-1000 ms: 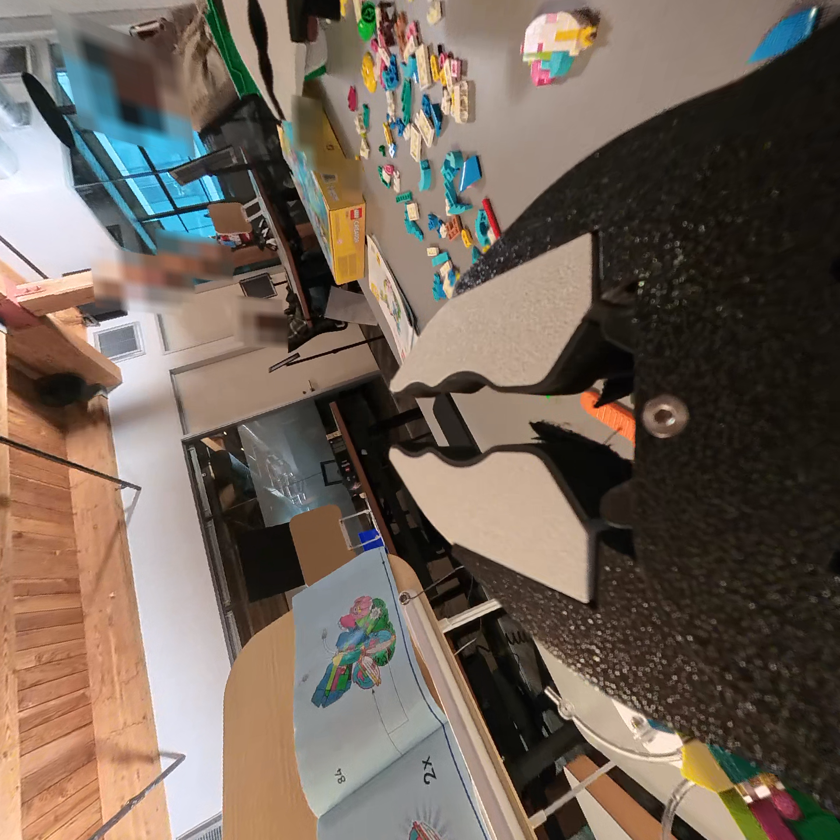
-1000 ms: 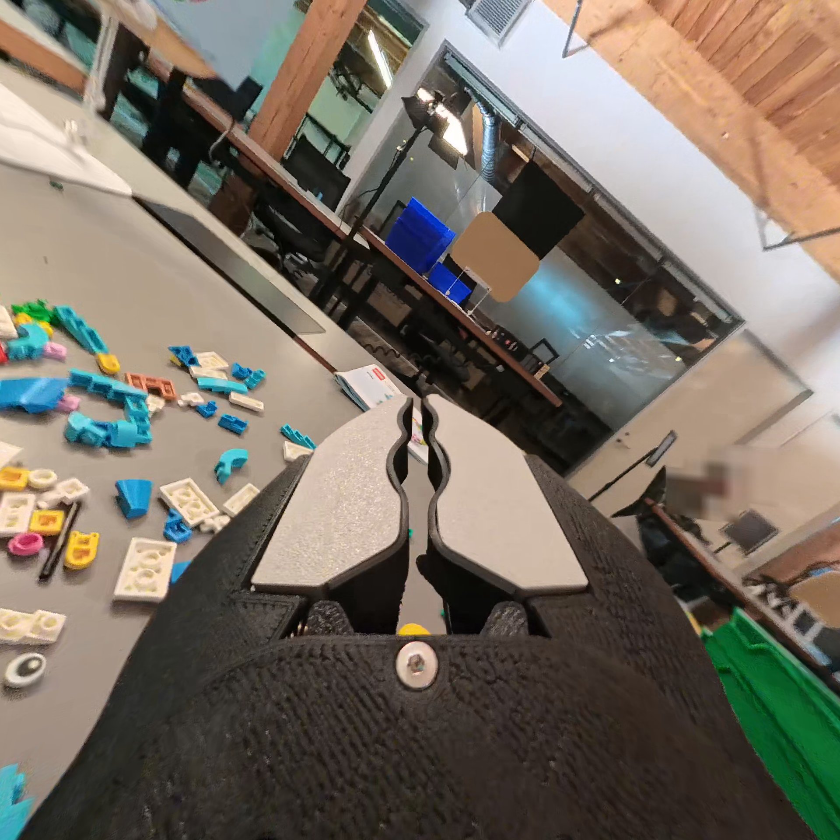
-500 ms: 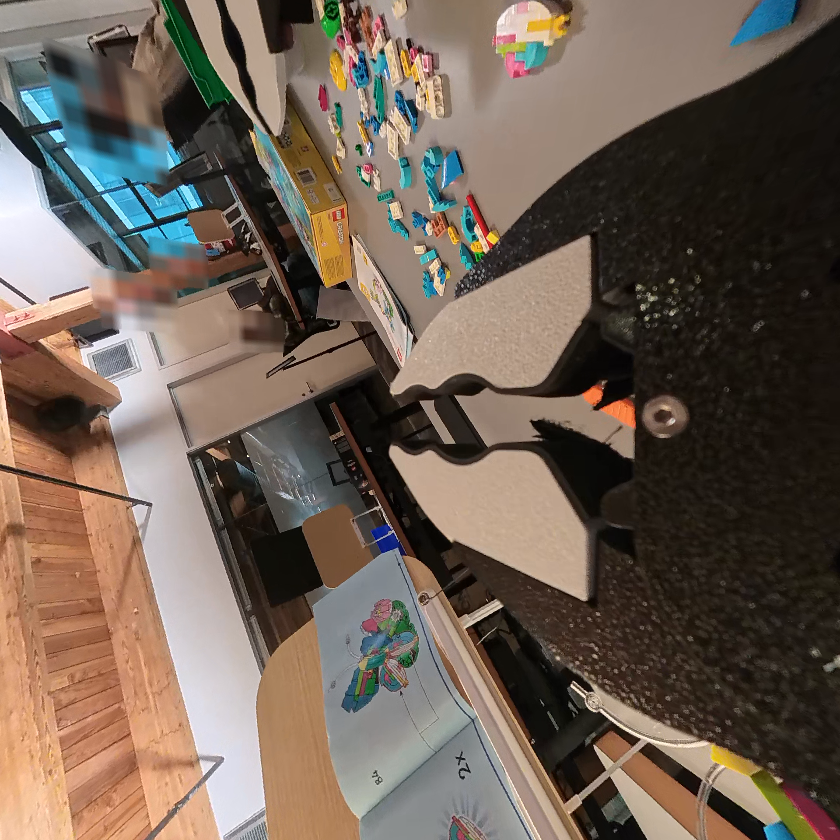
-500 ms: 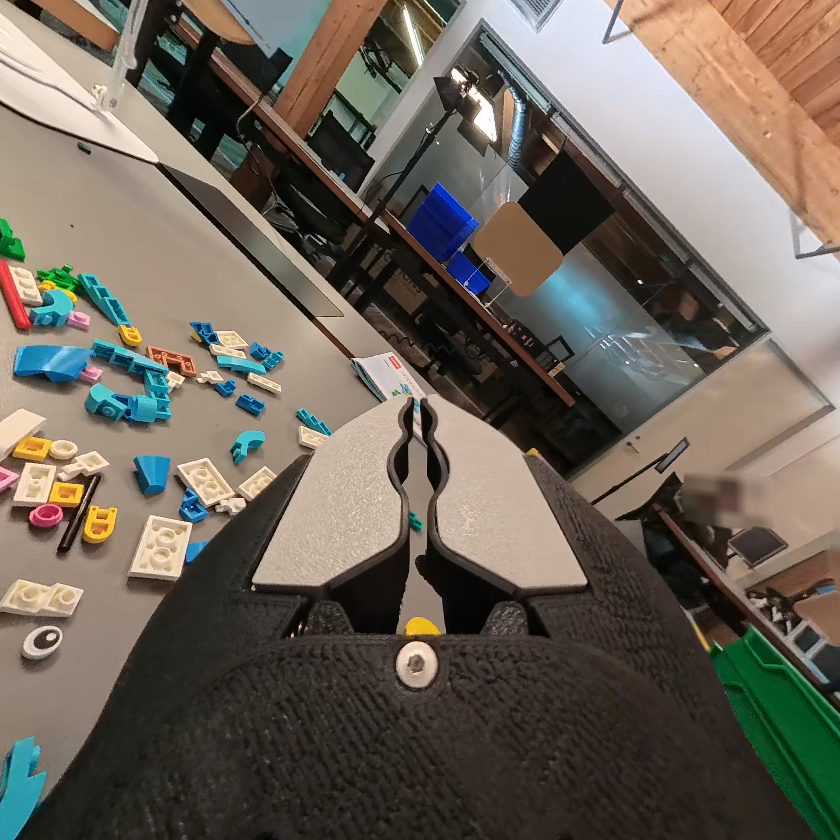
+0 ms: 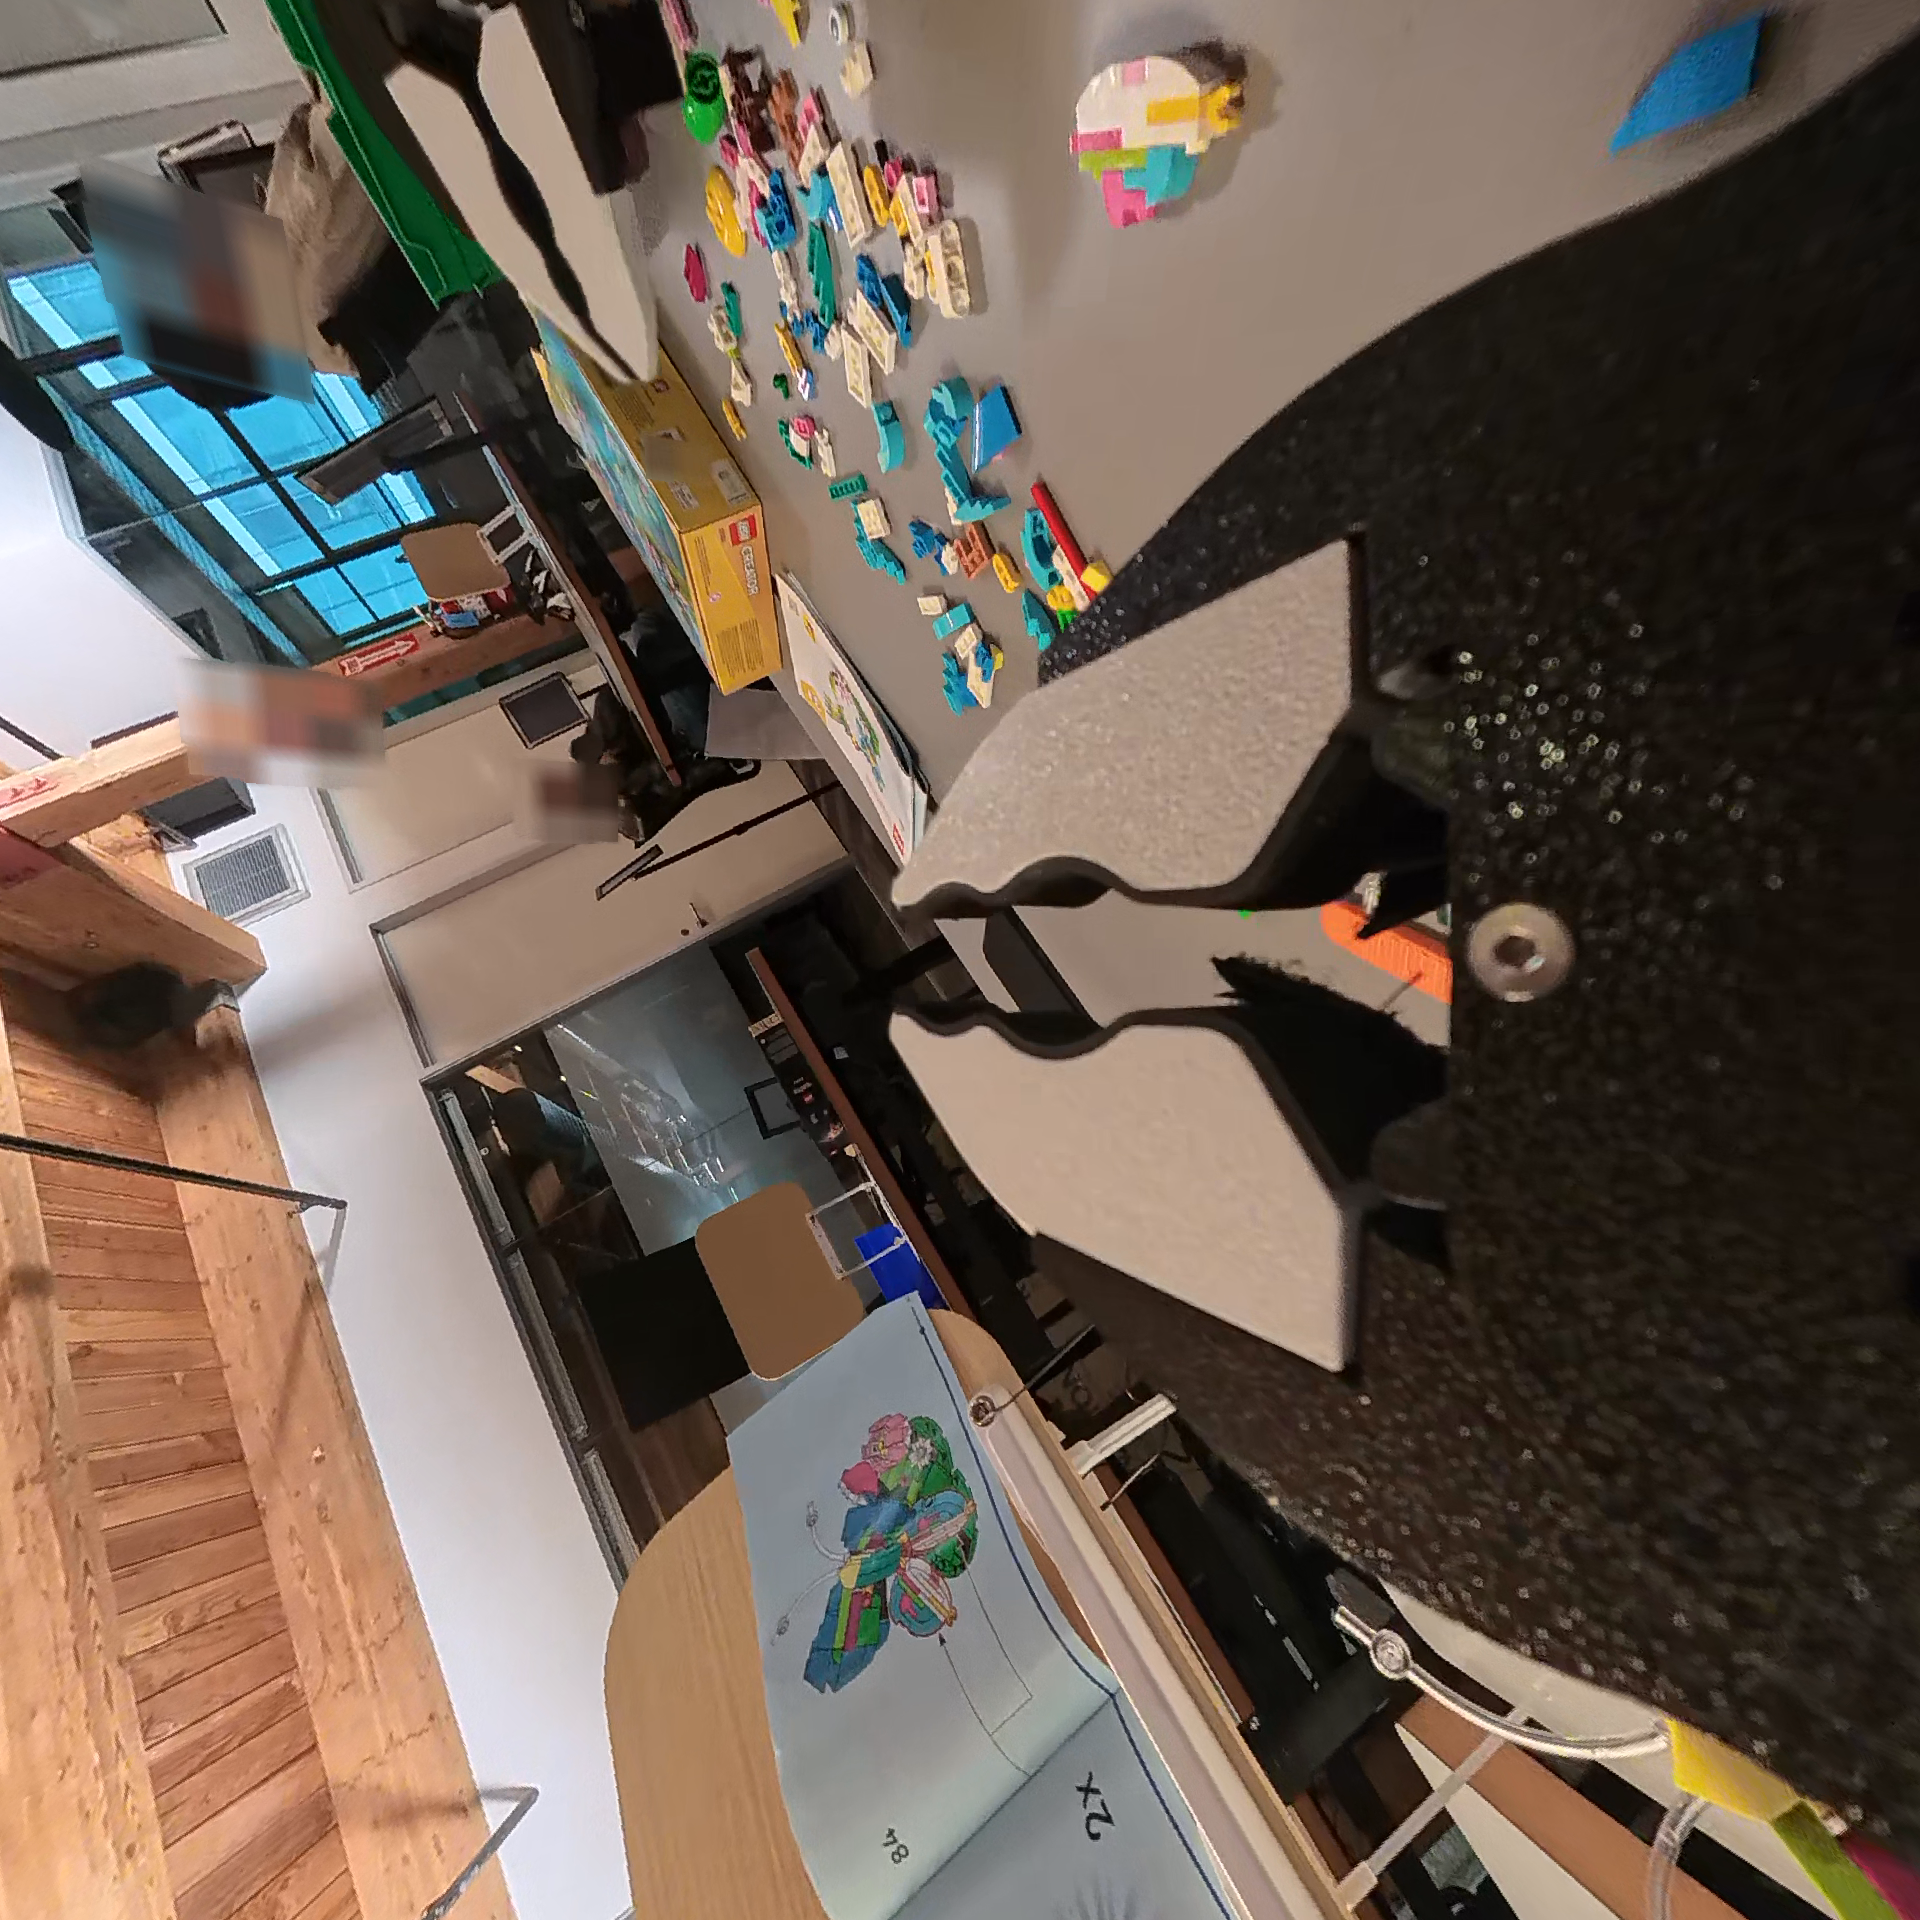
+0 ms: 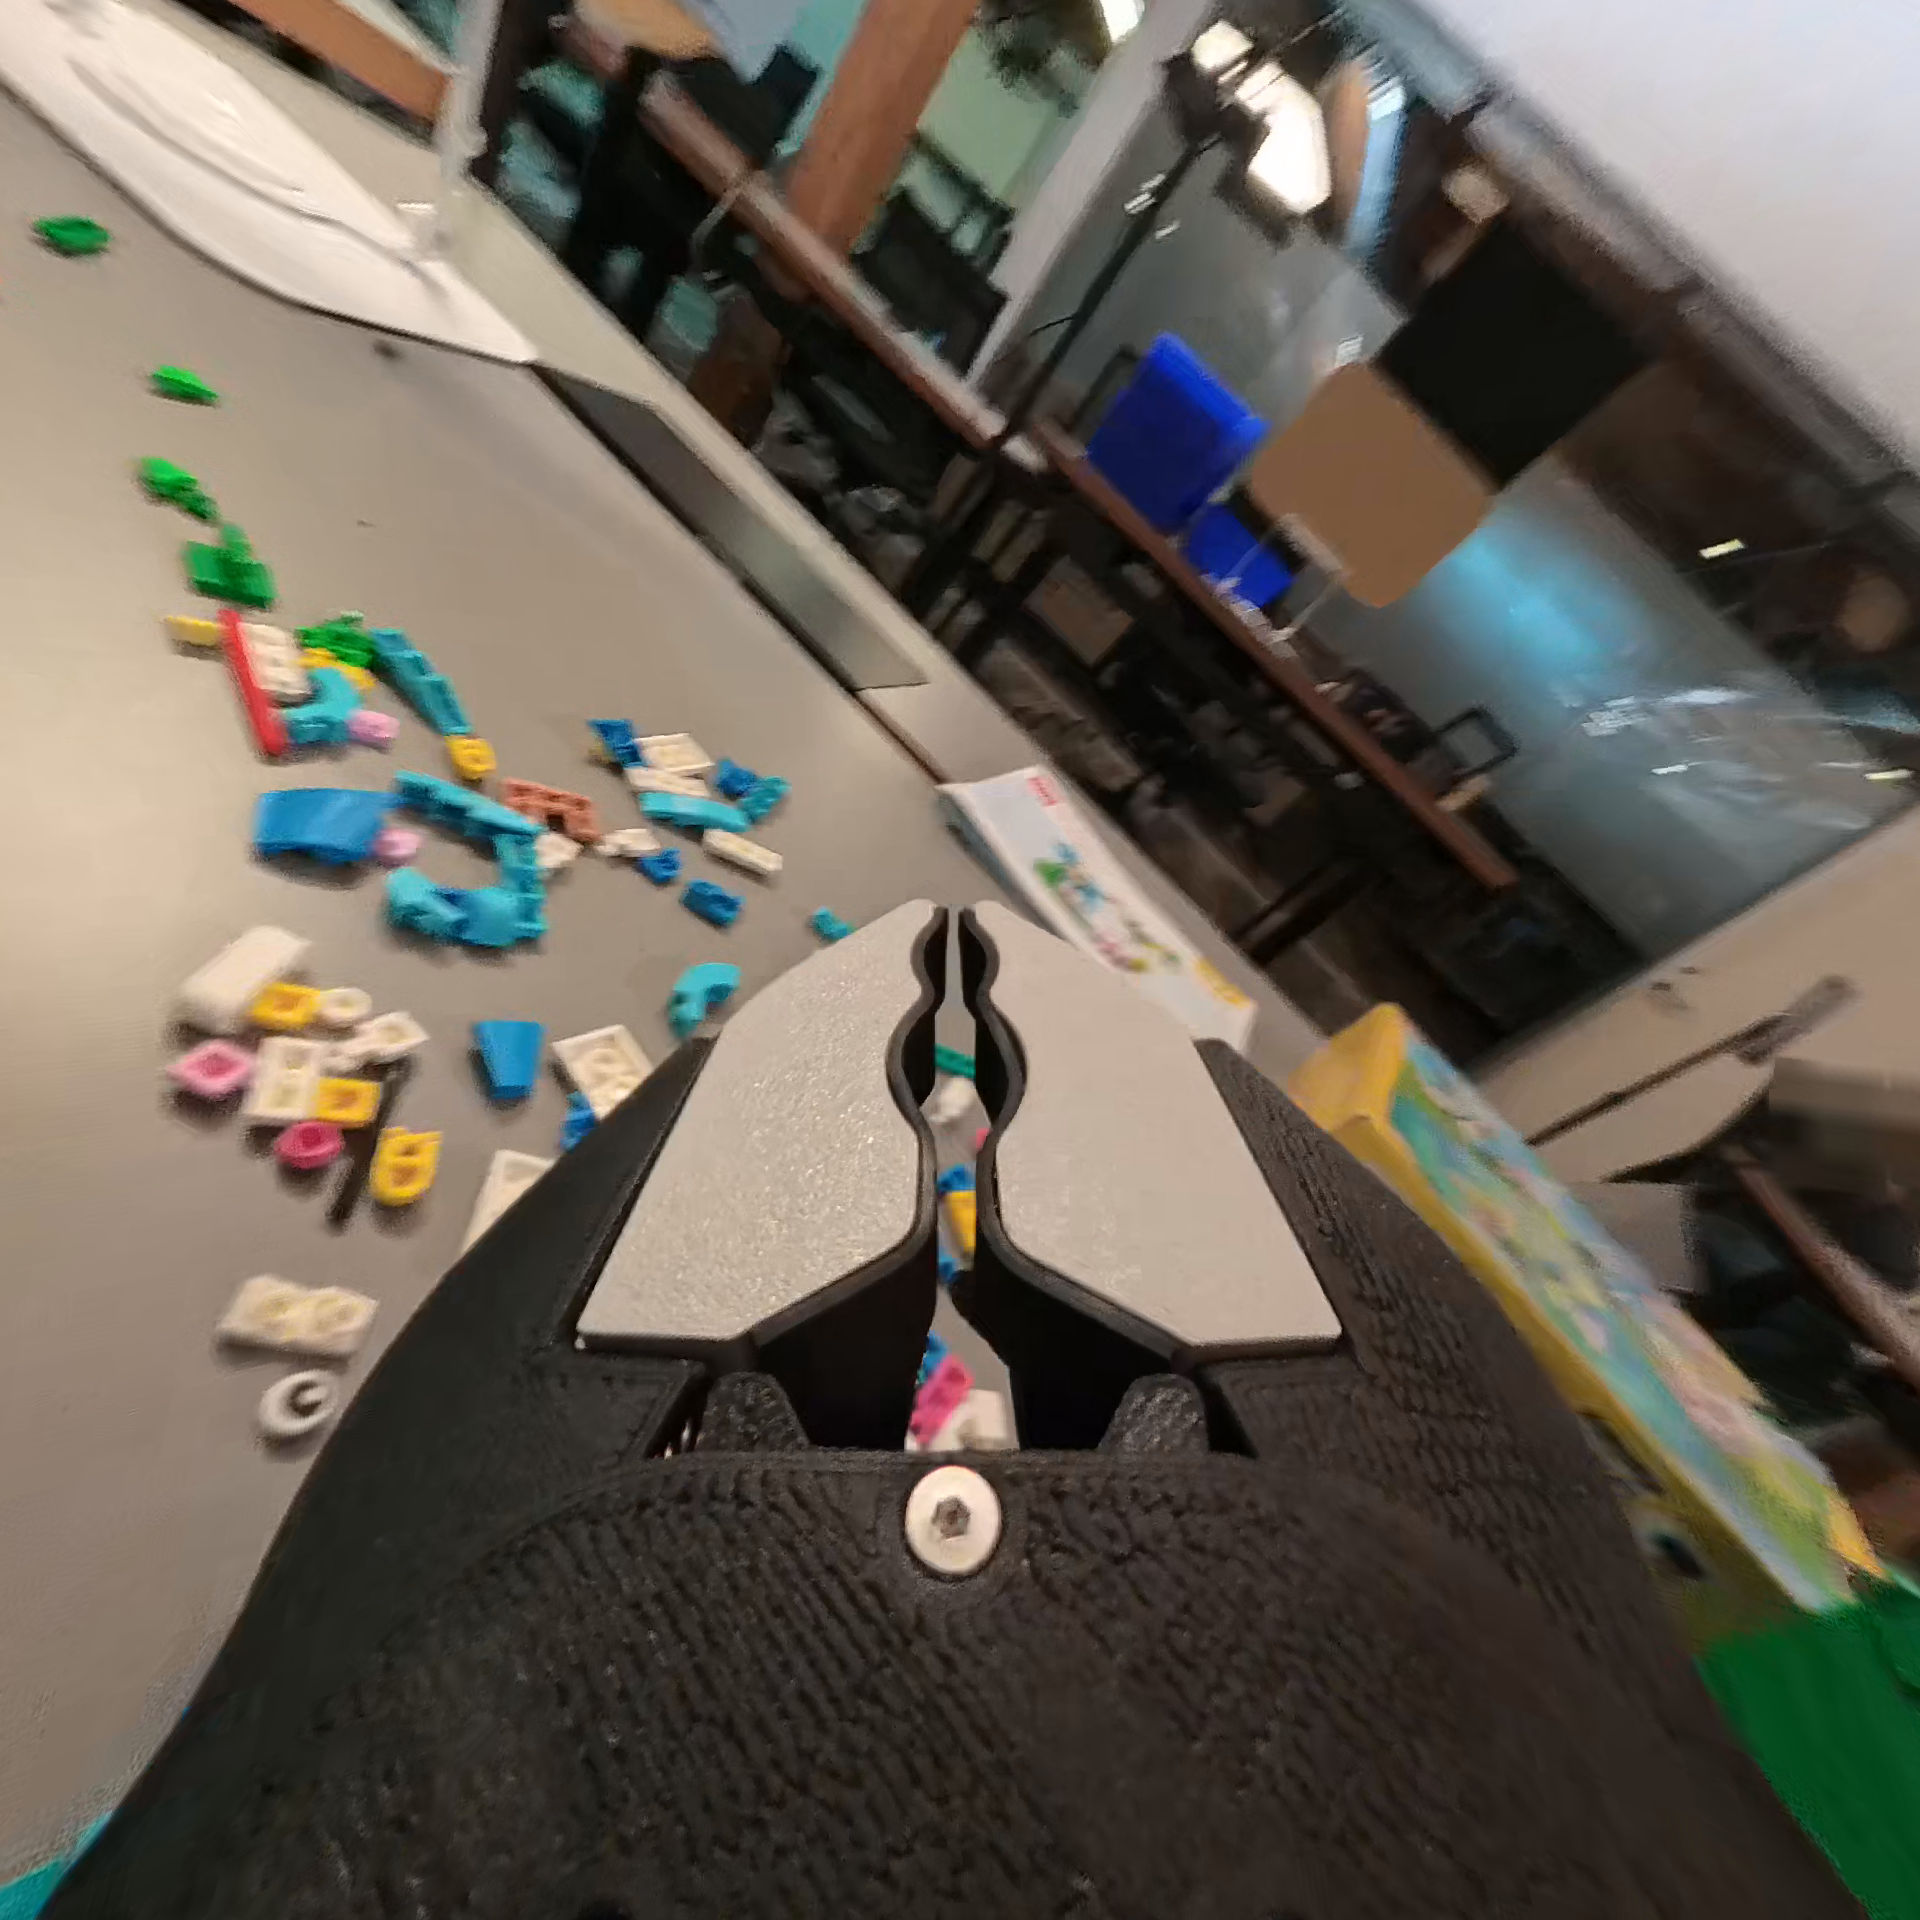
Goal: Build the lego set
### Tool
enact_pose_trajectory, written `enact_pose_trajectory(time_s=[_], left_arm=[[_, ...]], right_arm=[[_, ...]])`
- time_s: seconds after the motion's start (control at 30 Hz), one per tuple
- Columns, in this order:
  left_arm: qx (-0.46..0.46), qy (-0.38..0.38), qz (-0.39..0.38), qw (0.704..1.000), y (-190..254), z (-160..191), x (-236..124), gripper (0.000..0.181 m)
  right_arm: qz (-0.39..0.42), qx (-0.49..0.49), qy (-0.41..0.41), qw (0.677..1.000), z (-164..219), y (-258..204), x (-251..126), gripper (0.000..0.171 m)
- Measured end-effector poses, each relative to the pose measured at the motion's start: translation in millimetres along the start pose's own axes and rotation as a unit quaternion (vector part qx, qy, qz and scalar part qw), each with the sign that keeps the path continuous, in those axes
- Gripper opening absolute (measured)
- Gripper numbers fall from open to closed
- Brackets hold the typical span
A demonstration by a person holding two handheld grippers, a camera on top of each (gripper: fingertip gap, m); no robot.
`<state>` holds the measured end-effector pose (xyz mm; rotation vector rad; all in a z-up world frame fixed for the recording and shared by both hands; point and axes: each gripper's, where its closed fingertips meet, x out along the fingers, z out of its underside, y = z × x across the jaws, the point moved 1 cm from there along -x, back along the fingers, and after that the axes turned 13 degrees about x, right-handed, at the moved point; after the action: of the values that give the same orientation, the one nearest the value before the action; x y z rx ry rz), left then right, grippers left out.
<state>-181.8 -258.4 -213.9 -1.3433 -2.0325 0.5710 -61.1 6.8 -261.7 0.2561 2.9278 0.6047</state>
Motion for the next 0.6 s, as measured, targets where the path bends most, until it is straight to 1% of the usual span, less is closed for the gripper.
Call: enact_pose_trajectory(time_s=[0.13,0.17,0.23,0.33,0.43,0.6], left_arm=[[0.002,0.000,-0.002,1.000,-1,0,-1,0.014],[0.005,-0.003,-0.003,1.000,-1,1,-1,0.014],[0.009,-0.005,-0.001,1.000,-1,1,-1,0.014],[0.016,-0.003,0.004,1.000,1,0,-1,0.014],[0.020,-0.002,0.015,1.000,5,-1,0,0.014],[0.029,-0.001,0.034,0.999,13,-3,2,0.016]], right_arm=[[-0.104,0.069,-0.087,0.988,-1,-24,12,0.004],[-0.129,0.094,-0.117,0.980,1,-30,16,0.007],[-0.161,0.139,-0.179,0.961,9,-37,26,0.019],[-0.186,0.172,-0.271,0.929,27,-41,40,0.023],[-0.215,0.218,-0.330,0.893,39,-45,49,0.022],[-0.216,0.198,-0.410,0.864,60,-48,48,0.014]])
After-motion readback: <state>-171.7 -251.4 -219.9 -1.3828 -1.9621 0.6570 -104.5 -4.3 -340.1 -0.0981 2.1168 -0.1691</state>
